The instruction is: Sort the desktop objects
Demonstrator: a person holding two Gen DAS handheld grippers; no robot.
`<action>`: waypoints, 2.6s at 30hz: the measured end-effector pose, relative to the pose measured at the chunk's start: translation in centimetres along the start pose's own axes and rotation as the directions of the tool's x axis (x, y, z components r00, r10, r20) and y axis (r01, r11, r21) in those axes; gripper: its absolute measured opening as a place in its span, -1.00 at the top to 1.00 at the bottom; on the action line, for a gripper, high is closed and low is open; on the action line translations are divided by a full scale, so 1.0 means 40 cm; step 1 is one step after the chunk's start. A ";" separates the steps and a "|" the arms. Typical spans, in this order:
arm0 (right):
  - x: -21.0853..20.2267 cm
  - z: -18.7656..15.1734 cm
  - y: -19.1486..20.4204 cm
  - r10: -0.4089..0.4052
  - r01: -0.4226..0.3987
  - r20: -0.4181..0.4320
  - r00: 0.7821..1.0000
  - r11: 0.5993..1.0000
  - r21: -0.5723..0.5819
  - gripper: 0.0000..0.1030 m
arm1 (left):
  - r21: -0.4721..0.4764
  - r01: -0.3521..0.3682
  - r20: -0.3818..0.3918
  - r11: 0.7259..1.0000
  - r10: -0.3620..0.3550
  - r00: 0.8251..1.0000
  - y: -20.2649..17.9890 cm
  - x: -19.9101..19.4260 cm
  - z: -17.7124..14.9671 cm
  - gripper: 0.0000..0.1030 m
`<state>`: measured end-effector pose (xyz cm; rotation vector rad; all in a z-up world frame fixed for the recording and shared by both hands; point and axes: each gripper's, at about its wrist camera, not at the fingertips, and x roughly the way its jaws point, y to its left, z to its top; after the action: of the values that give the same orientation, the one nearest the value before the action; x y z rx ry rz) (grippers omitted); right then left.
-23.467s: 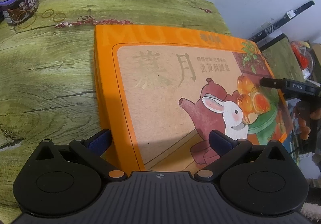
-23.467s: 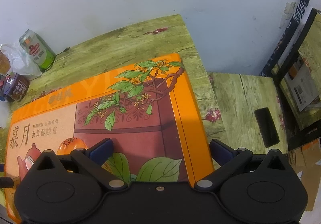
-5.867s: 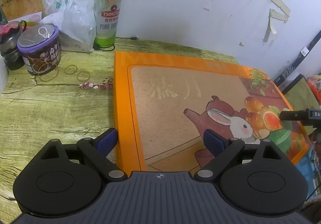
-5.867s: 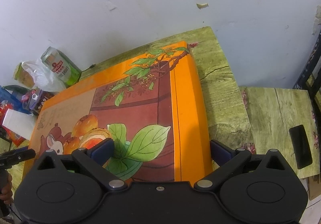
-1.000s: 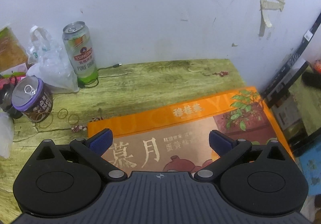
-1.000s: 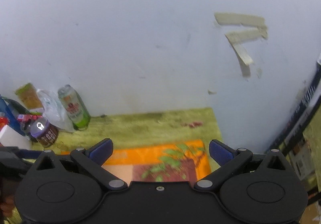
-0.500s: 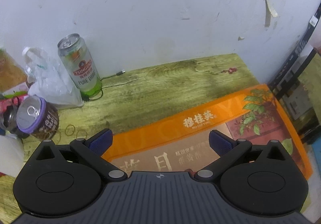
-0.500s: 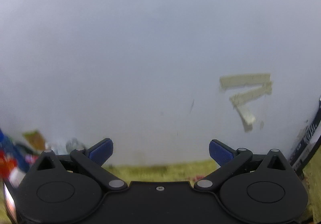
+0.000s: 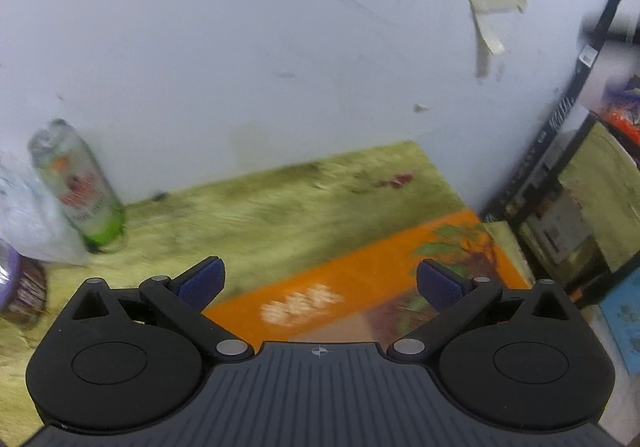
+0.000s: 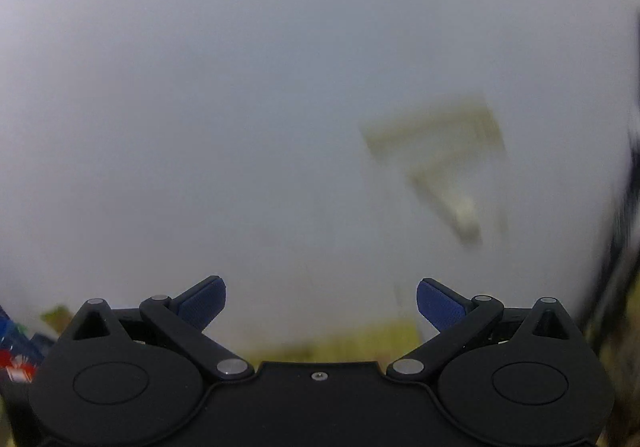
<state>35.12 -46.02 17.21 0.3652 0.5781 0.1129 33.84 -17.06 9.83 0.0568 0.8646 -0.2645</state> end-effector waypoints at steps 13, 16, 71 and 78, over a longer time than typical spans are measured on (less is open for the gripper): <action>0.139 -0.264 -0.253 0.099 -0.073 -0.254 0.962 0.991 0.111 -0.98 | -0.099 -0.066 0.032 0.993 0.070 0.997 -0.118 0.160 0.006 -0.99; 0.158 -0.266 -0.265 0.096 -0.077 -0.244 0.965 0.993 0.086 -0.98 | -0.074 -0.076 0.047 0.994 0.079 0.996 -0.149 0.192 0.035 -0.99; 0.289 -0.365 -0.291 0.458 -0.305 -0.441 0.772 0.875 0.376 -0.76 | 0.035 -0.130 -0.087 0.991 0.133 0.987 -0.235 0.356 0.090 -0.96; 0.291 -0.365 -0.293 0.460 -0.306 -0.441 0.771 0.874 0.378 -0.76 | 0.033 -0.125 -0.098 0.992 0.128 0.987 -0.236 0.365 0.089 -0.95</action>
<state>36.78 -50.07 -4.40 0.7514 1.0605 0.5494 43.15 -29.76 1.61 0.1501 0.9529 -0.1552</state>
